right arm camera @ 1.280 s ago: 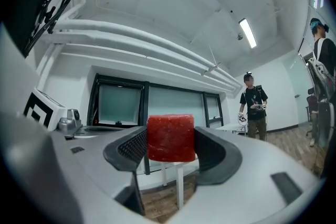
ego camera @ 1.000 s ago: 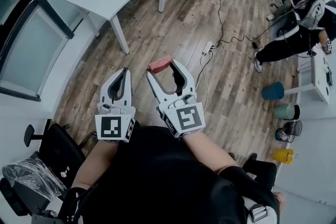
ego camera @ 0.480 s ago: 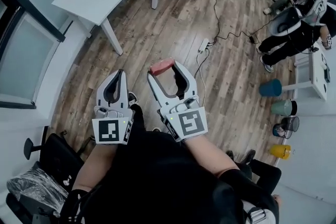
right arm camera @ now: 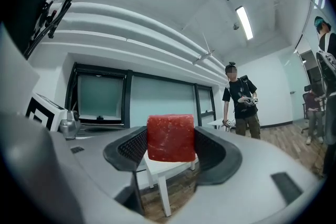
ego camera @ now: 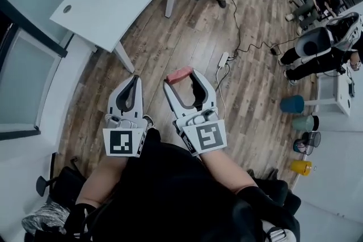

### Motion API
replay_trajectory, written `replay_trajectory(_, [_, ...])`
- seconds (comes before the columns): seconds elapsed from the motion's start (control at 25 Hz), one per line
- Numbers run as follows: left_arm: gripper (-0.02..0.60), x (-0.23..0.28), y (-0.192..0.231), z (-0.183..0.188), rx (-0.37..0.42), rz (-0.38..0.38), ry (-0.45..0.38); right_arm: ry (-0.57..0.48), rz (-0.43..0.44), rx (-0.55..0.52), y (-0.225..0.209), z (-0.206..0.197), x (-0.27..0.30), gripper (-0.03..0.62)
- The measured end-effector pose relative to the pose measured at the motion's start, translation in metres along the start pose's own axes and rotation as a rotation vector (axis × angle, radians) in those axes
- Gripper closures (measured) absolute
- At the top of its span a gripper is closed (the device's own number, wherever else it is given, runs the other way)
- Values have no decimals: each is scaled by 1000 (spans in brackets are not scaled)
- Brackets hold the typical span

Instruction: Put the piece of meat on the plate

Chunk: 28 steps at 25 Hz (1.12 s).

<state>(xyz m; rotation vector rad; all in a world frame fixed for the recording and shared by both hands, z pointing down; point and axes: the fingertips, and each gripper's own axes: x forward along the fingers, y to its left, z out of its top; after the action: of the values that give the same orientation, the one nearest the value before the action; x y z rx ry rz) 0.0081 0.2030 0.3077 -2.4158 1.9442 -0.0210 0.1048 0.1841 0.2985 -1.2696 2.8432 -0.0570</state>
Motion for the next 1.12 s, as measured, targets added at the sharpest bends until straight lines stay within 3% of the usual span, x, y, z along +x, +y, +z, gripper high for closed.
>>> replay_trajectory(0.28, [578,45,45,8,1,-50,-28,-39,-32,-4,3,17,66,313])
replay_trajectory(0.64, [578,73,76,6,4,-28,-15,-27,-17,-10,-8,9,107,313])
replay_trajectory(0.88, [578,109,82,-5,11,12,10,-28,16,34,-34,3,138,313])
replay_trajectory(1.12, [578,183,92,-5,26,52,13,-26,76,13,-88,2,194,313])
